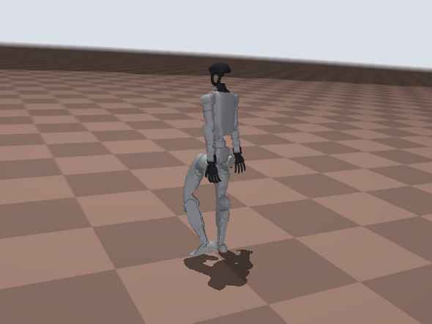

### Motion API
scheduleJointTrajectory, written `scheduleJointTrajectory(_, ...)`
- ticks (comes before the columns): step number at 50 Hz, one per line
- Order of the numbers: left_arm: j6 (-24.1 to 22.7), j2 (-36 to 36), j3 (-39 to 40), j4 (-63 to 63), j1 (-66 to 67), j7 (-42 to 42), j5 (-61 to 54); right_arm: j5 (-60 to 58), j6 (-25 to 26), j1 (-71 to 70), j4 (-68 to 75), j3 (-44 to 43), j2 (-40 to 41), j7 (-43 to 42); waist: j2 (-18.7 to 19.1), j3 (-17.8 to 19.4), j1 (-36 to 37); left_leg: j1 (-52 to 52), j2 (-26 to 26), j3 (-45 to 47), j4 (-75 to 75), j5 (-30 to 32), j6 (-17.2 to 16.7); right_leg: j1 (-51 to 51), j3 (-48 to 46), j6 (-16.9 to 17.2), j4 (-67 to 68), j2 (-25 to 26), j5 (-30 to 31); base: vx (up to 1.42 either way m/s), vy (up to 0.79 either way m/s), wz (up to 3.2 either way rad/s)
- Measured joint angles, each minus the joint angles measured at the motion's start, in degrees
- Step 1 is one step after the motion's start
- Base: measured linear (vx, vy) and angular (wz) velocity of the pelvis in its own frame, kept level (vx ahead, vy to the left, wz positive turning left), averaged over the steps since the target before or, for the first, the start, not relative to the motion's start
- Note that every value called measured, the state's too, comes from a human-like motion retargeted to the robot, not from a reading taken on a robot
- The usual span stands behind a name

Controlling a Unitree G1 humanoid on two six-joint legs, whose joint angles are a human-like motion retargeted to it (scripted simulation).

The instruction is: Upper body actions

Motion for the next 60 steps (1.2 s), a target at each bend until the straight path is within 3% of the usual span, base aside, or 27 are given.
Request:
scheduleJointTrajectory(2, 0.7, 0.4, 0.4, 2.2, 0.9, 0.4, -1.1, 2.7, -1.6, -4.9, 0.0, 1.9, 2.1, 1.5, -0.1, 1.2, 2.0, -7.6, 3.3, -2.2, 13.5, 1.3, 4.4, -0.5, 0.0, -0.1, -0.3, 0.0, 0.8, -0.21, -0.17, -0.09)
scheduleJointTrajectory(5, 3.9, 1.1, 0.6, 5.7, 3.9, -4.6, -0.6, 0.3, -2.0, -10.8, -3.1, 3.3, 5.7, 8.4, -0.5, 1.9, 5.4, -15.0, 7.7, -2.6, 28.4, -3.3, 7.0, -1.1, 1.1, -0.6, -0.2, -0.5, 1.4, -0.04, -0.05, -0.33)
scheduleJointTrajectory(10, 7.2, 1.7, 2.5, 5.7, 8.9, -8.3, 0.0, -5.0, -6.2, -16.3, -16.7, 5.9, 10.9, 19.3, 0.2, 2.6, 6.1, -19.3, 11.0, -1.8, 36.0, -7.4, 10.1, -0.9, 2.5, -1.1, 0.1, -0.3, 1.2, 0.01, 0.03, 0.04)
scheduleJointTrajectory(13, 7.2, 2.5, 2.7, 5.7, 9.4, -4.8, -1.0, -10.9, -9.8, -18.7, -19.1, 7.1, 11.3, 16.7, 0.8, 0.9, 5.5, -17.2, 8.8, -1.1, 29.7, -5.9, 8.7, -0.9, 2.2, -0.7, 0.0, -0.4, 0.6, 0.09, 0.1, 0.46)
scheduleJointTrajectory(18, 6.6, 4.1, -0.4, 5.7, 5.7, -2.3, -4.7, -18.2, -12.0, -13.9, -17.9, 6.2, 10.1, 9.8, 0.1, -1.5, 4.4, -3.2, -3.5, -3.3, 2.1, 1.6, 2.6, 1.0, 0.4, 0.2, 1.2, -1.3, -1.9, 0.24, 0.14, 0.61)
scheduleJointTrajectory(20, 5.5, 3.9, -2.4, 5.7, 3.1, -1.5, -6.0, -19.6, -10.9, -9.9, -15.5, 4.4, 9.3, 8.3, 0.4, -2.5, 3.9, 4.5, -7.4, -2.3, -11.3, -3.6, 0.8, 1.3, -0.4, 0.4, 3.1, -0.8, -3.7, 0.31, 0.16, 0.25)
scheduleJointTrajectory(23, 2.9, 1.8, -6.9, 5.7, -1.4, 0.1, -8.1, -22.5, -6.3, -2.8, -8.8, -1.5, 6.9, 3.7, 2.9, -3.5, 0.9, 12.6, -11.3, -3.2, -29.3, -7.8, 4.0, 1.5, -3.7, 0.6, 9.4, 1.1, -5.1, 0.36, 0.25, 0.49)
scheduleJointTrajectory(25, 1.6, -0.2, -8.5, 5.7, -7.2, 0.7, -7.9, -19.4, -2.4, -0.1, -3.4, -4.3, 3.9, 0.9, 4.9, -2.5, -2.7, 14.4, -10.5, -5.9, -34.5, -5.8, 4.4, -1.2, -9.1, 1.3, 17.9, 0.8, 2.2, -0.02, 0.21, 0.71)
scheduleJointTrajectory(27, 0.3, -1.6, -10.5, 4.1, -14.5, -1.3, -6.9, -12.5, 1.0, 1.7, 0.0, -6.6, 0.5, 0.2, 6.7, 0.5, -1.5, 14.3, -7.8, -4.7, -35.4, -4.9, 4.5, -8.4, -8.2, 2.7, 31.7, -2.0, 11.2, -0.25, 0.12, -0.32)
scheduleJointTrajectory(28, -0.6, -2.2, -11.9, 2.6, -17.3, -2.7, -6.7, -9.0, 2.3, 3.9, 0.0, -7.9, -1.0, -0.1, 7.4, 1.2, -2.1, 13.9, -7.2, -4.9, -35.9, -4.5, 4.9, -12.7, -6.1, 1.4, 37.5, -1.6, 13.9, -0.2, 0.1, -0.05)
scheduleJointTrajectory(30, -1.7, -3.0, -14.4, -1.0, -22.7, -6.9, -6.4, -3.4, 3.3, 8.4, 0.0, -10.6, -3.4, -1.7, 8.2, 2.0, -4.0, 13.4, -6.6, -5.8, -36.8, -3.8, 5.3, -19.9, -3.6, 0.3, 48.6, -2.1, 12.1, -0.06, 0.14, 0.33)
scheduleJointTrajectory(32, -1.7, -2.9, -14.2, -5.5, -26.5, -10.9, -3.4, 0.3, 3.2, 12.3, 0.0, -12.7, -5.1, -2.4, 8.3, 2.6, -6.5, 13.1, -6.6, -6.9, -36.9, -3.7, 5.9, -24.3, -6.7, -2.6, 57.2, -6.0, 9.1, 0.09, 0.08, 0.45)
scheduleJointTrajectory(36, -4.0, -4.4, -15.9, -11.9, -29.2, -7.4, 1.6, 4.5, 3.1, 19.1, 0.0, -17.6, -6.2, -7.1, 8.9, 2.0, -6.9, 12.2, -4.8, -7.7, -35.6, -4.2, 5.6, -29.3, -5.3, -3.5, 63.1, -5.6, 6.8, 0.12, -0.01, 0.11)
scheduleJointTrajectory(41, -5.6, -4.6, -16.3, -13.1, -28.5, -3.4, 1.1, 7.8, 3.2, 20.8, 0.0, -16.1, -5.8, -9.7, 8.1, 0.0, -4.8, 13.2, -5.2, -5.2, -36.2, -4.9, 5.0, -24.9, -4.5, -3.1, 54.9, -3.2, 7.7, 0.11, -0.01, -0.44)
scheduleJointTrajectory(46, -3.7, -4.9, -11.9, -9.6, -19.5, -5.6, 1.5, 4.3, 3.9, 13.7, 0.0, -8.1, -3.6, -5.3, 6.3, -3.1, -3.0, 14.0, -7.6, -2.9, -35.7, -6.6, 4.4, -11.9, -0.3, 2.3, 29.6, 2.8, 11.4, 0.1, -0.05, -0.35)
scheduleJointTrajectory(47, -3.4, -4.4, -10.7, -8.5, -16.8, -5.7, 1.2, 2.7, 3.9, 11.2, 0.0, -6.0, -2.8, -4.1, 5.4, -3.6, -2.8, 14.1, -8.7, -2.5, -34.9, -7.3, 4.3, -8.7, 0.2, 3.3, 23.6, 3.3, 10.4, 0.1, -0.1, -0.24)
scheduleJointTrajectory(50, -2.3, -1.9, -6.4, -4.5, -8.3, -5.2, -0.1, -2.5, 1.9, 2.1, 0.0, 0.8, 0.9, 0.3, 3.6, -3.4, -1.8, 14.6, -9.9, -0.8, -29.8, -10.0, 3.3, 1.5, -5.8, 3.0, 9.8, 2.3, -3.9, 0.1, -0.08, -0.42)
scheduleJointTrajectory(52, -0.4, 0.0, -3.3, -1.7, -2.8, -5.4, 0.2, -4.4, -0.2, -3.1, -3.1, 5.2, 3.6, 6.0, 2.0, -2.3, 0.7, 14.2, -9.4, 1.8, -22.5, -7.7, 1.6, 4.3, -9.2, 0.5, 3.3, 1.0, -3.3, 0.01, -0.17, -0.93)
scheduleJointTrajectory(53, 0.9, 1.1, -1.7, -0.1, -0.9, -5.8, 0.4, -4.9, -0.9, -5.4, -6.7, 7.6, 4.9, 10.0, 0.3, -1.8, 2.6, 12.1, -8.5, 3.9, -15.7, -3.7, 0.4, 4.1, -5.8, 0.8, 1.5, -0.3, -1.9, -0.2, -0.17, -1.04)
scheduleJointTrajectory(55, 3.4, 4.0, 0.9, 4.0, 0.1, -5.9, 1.4, -5.0, -2.6, -10.5, -15.6, 9.8, 6.7, 18.3, -0.2, -0.9, 5.4, -1.6, 1.9, 2.0, 8.4, 4.6, 0.1, 1.9, -5.1, 1.6, 0.0, -1.2, -0.2, -0.44, -0.32, -0.4)
scheduleJointTrajectory(57, 5.4, 6.5, 2.5, 5.7, 2.7, -3.4, 0.2, -4.2, -6.1, -15.2, -23.6, 9.6, 7.5, 23.4, 0.0, -0.1, 7.1, -13.8, 6.0, -2.2, 22.5, 8.7, 7.1, -0.5, -4.1, 1.3, 0.0, -0.4, 0.8, -0.34, -0.4, 0.3)
scheduleJointTrajectory(58, 6.6, 7.3, 2.9, 5.7, 5.2, -2.6, -1.5, -4.5, -8.1, -17.1, -26.5, 9.0, 8.3, 25.5, -0.5, 0.4, 7.4, -17.7, 5.4, -4.6, 26.9, 6.4, 7.9, -0.3, -5.0, 1.2, -0.4, -0.8, 1.2, -0.07, -0.24, 0.24)
scheduleJointTrajectory(60, 10.1, 8.6, 2.5, 5.7, 8.7, -2.3, -5.5, -5.5, -11.9, -19.9, -31.1, 7.2, 9.3, 28.4, -0.9, 1.8, 8.9, -20.9, 10.7, -2.6, 34.1, 1.8, 11.3, 0.3, -4.7, 0.1, 0.0, -0.7, 0.9, 0.06, -0.12, 0.03)
